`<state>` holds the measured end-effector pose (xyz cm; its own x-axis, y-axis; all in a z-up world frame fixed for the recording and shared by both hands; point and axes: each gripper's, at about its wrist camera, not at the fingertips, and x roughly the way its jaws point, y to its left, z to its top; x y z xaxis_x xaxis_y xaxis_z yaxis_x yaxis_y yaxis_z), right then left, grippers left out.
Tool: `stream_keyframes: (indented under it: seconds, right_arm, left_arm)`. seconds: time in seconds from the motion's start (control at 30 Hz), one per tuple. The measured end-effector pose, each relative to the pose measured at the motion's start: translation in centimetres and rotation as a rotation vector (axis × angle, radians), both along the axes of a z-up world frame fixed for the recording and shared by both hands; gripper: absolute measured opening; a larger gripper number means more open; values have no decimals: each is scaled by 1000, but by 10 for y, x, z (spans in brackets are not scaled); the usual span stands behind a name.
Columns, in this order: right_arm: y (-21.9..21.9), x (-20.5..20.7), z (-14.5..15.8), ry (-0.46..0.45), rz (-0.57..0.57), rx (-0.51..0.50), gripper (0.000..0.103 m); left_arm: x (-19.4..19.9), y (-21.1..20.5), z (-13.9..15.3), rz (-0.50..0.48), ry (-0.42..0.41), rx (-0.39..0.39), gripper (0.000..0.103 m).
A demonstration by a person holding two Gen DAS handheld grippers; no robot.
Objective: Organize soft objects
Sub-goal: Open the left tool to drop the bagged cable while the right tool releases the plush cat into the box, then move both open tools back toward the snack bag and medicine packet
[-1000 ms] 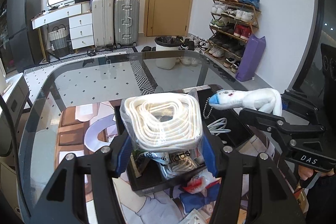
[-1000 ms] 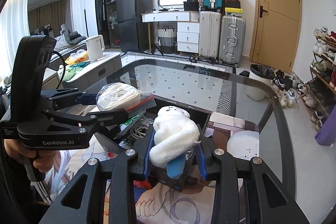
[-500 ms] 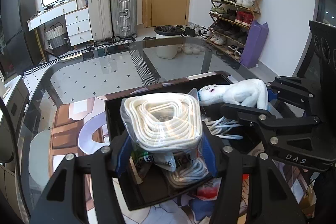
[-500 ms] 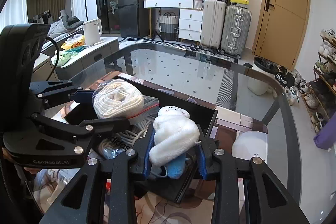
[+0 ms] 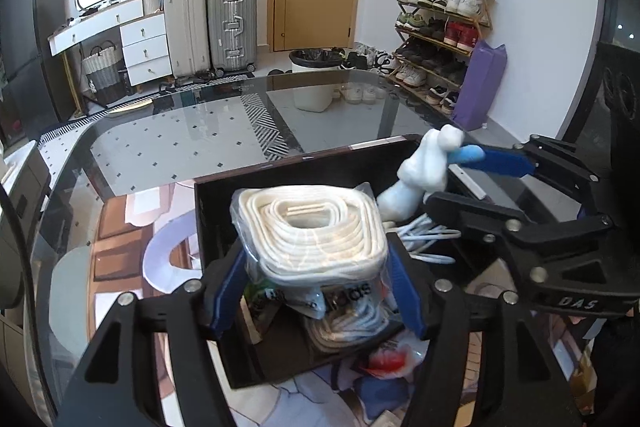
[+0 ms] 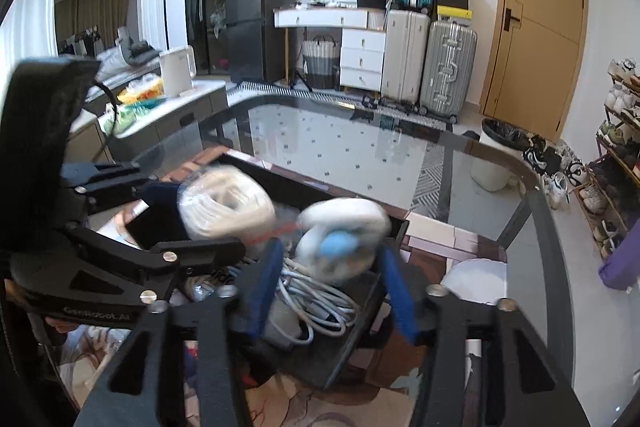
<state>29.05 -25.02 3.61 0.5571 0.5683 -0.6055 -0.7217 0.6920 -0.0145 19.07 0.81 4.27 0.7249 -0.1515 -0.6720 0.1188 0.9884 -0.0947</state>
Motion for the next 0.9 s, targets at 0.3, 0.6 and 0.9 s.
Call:
stream_keyframes:
  seconds: [0.3, 0.6, 0.9]
  right_arm:
    - [-41, -30, 11, -13, -83, 103, 100]
    - [-48, -50, 0, 2, -141, 86, 102]
    - [-53, -77, -4, 59, -97, 108, 102]
  left_arm:
    - [-32, 3, 18, 22, -66, -18, 96]
    - [-69, 12, 22, 65, -101, 10, 103]
    - [-96, 15, -4, 86, -44, -4, 103]
